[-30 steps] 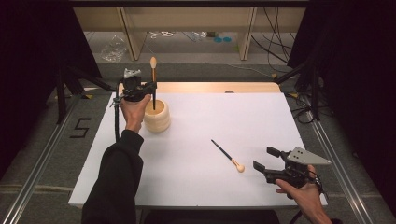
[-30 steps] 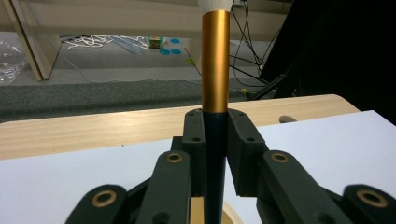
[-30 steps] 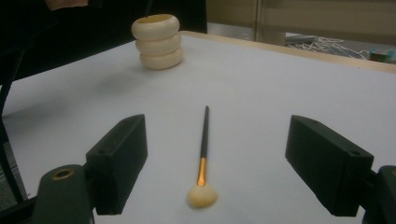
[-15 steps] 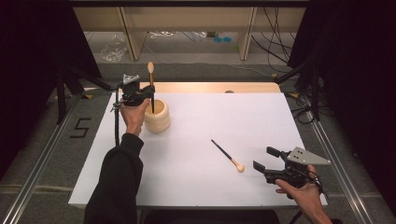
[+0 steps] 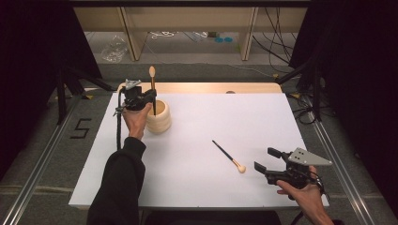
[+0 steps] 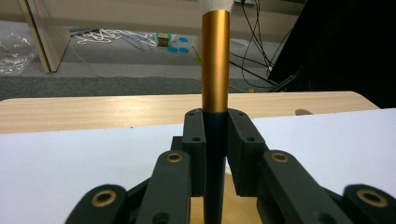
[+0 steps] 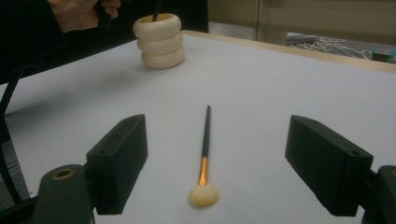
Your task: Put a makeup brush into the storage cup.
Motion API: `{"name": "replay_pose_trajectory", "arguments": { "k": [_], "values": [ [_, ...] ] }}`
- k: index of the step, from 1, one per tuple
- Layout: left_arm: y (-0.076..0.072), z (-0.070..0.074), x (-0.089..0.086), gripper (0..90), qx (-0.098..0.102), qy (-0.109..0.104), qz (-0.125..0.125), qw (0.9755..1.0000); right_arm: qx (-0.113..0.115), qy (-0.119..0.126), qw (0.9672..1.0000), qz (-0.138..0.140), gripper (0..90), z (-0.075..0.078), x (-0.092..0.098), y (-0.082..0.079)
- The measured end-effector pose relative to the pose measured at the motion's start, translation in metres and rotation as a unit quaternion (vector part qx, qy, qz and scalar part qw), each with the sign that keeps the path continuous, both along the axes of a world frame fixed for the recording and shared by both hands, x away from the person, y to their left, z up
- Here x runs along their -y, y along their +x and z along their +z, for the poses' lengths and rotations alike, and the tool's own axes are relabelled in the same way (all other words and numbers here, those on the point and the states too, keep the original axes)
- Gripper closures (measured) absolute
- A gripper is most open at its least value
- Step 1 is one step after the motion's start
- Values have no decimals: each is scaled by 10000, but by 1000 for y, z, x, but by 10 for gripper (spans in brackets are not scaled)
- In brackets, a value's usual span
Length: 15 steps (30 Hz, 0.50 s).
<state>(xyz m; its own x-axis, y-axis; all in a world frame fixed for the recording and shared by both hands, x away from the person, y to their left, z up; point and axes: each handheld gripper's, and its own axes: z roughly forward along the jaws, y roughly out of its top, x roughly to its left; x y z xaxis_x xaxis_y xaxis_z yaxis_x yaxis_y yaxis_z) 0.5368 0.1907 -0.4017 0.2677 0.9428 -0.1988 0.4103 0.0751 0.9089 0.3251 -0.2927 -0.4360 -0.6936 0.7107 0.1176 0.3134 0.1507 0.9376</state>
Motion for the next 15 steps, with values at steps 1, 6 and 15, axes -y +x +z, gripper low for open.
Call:
{"name": "replay_pose_trajectory", "arguments": {
  "k": [1, 6, 15],
  "values": [
    [0, -1, 0, 785, 6, -7, 4, 10000, -3, 5, 10000, 12, 221, 0, 0, 0],
    [-1, -5, 0, 784, 13, -44, 8, 10000, 0, 8, 10000, 11, 221, 0, 0, 0],
    [-2, -13, -2, 783, -44, -40, -12, 10000, -6, -5, 10000, 8, 221, 0, 0, 0]
  ]
}}
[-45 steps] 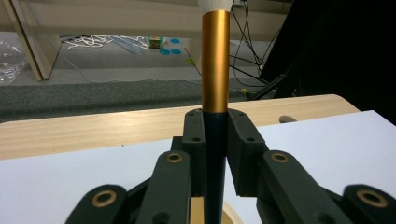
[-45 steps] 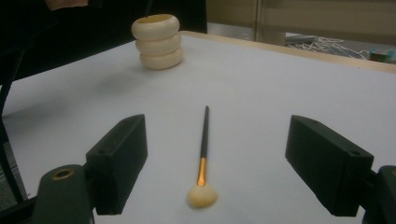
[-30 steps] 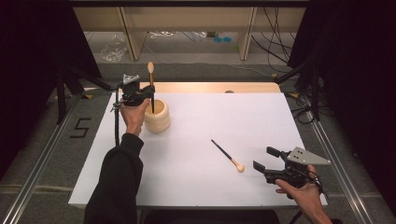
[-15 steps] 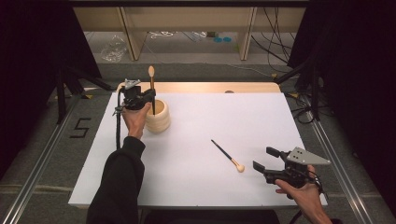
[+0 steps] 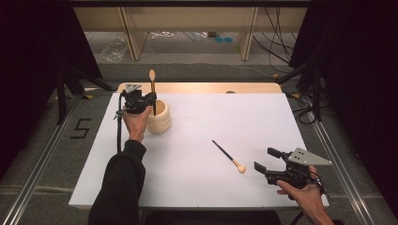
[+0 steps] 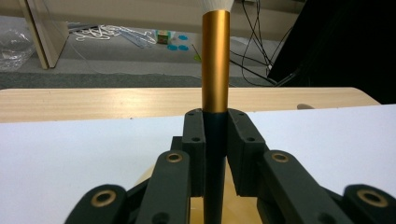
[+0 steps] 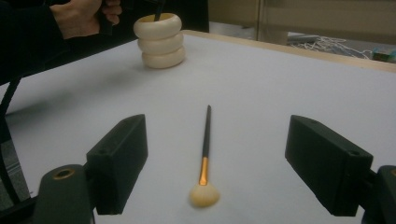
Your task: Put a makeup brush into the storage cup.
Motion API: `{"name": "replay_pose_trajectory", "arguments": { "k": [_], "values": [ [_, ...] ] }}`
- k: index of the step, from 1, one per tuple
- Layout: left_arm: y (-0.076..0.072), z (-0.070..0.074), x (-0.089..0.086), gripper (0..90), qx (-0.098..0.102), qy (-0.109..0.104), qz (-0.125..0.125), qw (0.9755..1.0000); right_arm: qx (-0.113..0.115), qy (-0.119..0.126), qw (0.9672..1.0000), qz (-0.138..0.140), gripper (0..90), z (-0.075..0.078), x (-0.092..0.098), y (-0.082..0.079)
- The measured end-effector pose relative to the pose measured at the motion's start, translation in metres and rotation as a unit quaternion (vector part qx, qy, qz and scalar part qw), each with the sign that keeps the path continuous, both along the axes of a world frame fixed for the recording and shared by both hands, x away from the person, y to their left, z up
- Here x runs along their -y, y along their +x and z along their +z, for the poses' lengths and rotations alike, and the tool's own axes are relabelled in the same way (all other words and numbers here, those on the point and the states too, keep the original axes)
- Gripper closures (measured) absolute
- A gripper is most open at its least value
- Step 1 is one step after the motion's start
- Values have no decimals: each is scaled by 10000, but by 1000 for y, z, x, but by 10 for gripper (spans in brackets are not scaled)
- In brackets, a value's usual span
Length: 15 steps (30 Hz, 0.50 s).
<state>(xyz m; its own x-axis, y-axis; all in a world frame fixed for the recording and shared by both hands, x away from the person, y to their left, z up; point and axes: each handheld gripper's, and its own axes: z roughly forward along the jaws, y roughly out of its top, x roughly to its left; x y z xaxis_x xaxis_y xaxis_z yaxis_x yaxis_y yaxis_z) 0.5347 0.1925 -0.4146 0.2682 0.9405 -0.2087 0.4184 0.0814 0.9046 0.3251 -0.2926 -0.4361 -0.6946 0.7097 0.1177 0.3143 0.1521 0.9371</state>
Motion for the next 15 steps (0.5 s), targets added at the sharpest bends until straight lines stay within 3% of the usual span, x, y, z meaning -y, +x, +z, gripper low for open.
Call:
{"name": "replay_pose_trajectory", "arguments": {
  "k": [15],
  "values": [
    [-2, -7, -1, 782, -111, -4, -43, 9999, -88, -45, 10000, 7, 222, 1, 0, -1]
  ]
}}
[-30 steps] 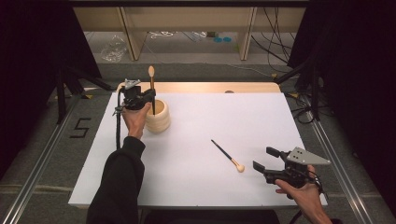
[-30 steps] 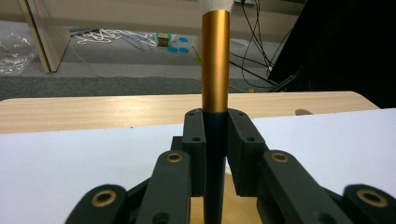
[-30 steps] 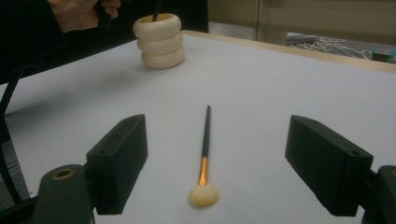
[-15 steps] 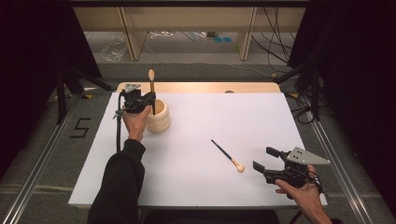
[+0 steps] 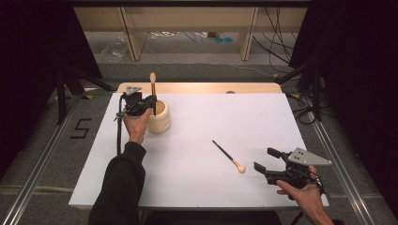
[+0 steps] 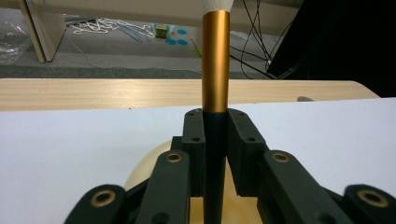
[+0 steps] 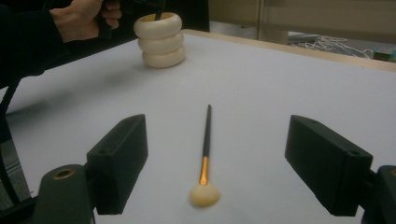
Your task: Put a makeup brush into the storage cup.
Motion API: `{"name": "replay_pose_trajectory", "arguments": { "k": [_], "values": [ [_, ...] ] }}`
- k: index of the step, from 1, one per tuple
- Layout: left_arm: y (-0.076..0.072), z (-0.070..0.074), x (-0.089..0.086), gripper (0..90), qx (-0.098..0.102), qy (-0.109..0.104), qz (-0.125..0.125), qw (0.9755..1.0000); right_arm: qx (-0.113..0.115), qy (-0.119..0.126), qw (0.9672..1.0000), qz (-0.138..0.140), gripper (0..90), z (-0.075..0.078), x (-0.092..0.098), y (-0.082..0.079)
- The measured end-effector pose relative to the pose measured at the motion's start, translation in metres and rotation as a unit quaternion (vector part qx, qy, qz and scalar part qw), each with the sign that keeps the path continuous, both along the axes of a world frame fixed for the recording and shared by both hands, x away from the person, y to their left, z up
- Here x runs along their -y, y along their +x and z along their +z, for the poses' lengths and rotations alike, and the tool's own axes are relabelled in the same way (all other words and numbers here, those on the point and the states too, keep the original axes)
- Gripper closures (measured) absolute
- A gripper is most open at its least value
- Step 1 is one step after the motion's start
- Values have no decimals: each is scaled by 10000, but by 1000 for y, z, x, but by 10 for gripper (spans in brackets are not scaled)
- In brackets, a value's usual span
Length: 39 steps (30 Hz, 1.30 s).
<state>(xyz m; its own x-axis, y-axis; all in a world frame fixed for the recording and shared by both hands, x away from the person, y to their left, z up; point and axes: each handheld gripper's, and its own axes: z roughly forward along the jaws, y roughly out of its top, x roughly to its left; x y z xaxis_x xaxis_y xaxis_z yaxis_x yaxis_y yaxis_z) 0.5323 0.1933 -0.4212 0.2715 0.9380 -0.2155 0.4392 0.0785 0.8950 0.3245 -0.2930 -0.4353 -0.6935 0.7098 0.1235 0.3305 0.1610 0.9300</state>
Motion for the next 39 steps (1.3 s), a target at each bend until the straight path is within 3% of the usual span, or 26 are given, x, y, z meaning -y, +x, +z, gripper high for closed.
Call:
{"name": "replay_pose_trajectory", "arguments": {
  "k": [10, 11, 19, 39],
  "values": [
    [-2, -4, -1, 779, -137, 90, -51, 9999, 4, 0, 10000, -17, 227, 0, 0, 0],
    [-2, -4, 0, 777, -209, 12, -40, 9998, 9, -23, 10000, -34, 227, 0, 0, 0],
    [-3, -7, 0, 776, -283, 19, -61, 9996, 41, -13, 10000, -3, 228, 0, 0, 1],
    [-8, -2, -5, 746, -334, 66, -163, 9993, 50, -33, 10000, -37, 230, 0, 0, 1]
  ]
}}
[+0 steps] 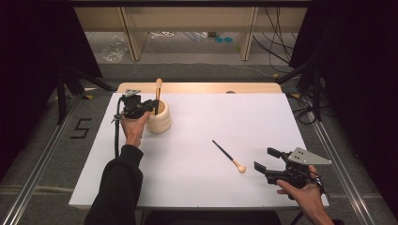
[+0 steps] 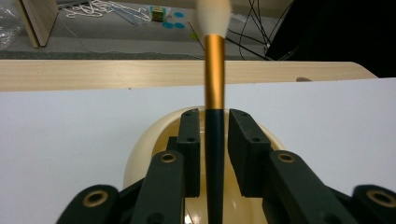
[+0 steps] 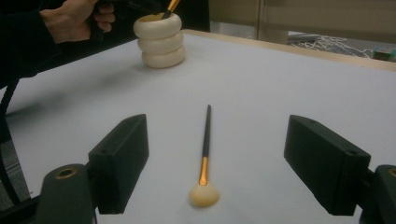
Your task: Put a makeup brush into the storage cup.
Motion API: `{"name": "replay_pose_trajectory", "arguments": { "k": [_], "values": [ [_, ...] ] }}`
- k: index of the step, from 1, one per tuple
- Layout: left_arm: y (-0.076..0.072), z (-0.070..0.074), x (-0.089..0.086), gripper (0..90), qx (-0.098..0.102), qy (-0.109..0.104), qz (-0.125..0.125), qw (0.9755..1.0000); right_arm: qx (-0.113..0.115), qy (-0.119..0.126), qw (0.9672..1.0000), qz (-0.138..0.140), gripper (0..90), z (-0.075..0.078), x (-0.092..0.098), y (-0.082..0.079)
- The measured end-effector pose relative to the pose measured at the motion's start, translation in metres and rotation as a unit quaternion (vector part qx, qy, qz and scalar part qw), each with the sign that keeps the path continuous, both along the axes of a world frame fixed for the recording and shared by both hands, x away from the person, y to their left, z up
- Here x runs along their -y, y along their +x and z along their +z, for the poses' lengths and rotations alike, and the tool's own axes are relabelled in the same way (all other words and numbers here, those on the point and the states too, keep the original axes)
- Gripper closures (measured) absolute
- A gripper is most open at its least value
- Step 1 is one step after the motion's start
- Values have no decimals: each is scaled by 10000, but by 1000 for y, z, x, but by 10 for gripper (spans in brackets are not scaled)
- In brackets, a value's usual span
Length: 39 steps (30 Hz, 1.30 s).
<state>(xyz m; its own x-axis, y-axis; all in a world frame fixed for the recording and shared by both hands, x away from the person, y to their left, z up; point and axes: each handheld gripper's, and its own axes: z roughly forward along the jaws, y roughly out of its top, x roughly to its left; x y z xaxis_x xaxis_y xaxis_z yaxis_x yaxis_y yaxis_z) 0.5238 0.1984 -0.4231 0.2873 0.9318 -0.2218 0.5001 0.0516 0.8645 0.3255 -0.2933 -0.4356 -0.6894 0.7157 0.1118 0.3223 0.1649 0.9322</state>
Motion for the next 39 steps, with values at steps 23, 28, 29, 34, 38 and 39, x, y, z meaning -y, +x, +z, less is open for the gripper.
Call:
{"name": "replay_pose_trajectory", "arguments": {
  "k": [23, 28, 29, 34, 38, 39],
  "values": [
    [-41, 32, 18, 396, -68, -156, -639, 9978, -39, 14, 10000, -7, 229, 1, 0, -1],
    [-58, 40, 24, 372, -27, -178, -889, 9959, 26, 66, 10000, 31, 229, -1, 0, 0],
    [-60, 40, 24, 369, -56, -203, -945, 9953, 11, 65, 10000, 33, 229, -1, 0, 0],
    [-73, 37, 29, 357, -166, -111, -1153, 9931, -26, 62, 10000, 46, 229, -1, 1, 0],
    [-84, 33, 31, 345, -210, 11, -1271, 9917, -91, 73, 9999, 64, 229, -1, 1, 0],
    [-87, 31, 32, 343, -246, -27, -1262, 9917, -91, 72, 9999, 67, 229, -1, 1, 0]
  ]
}}
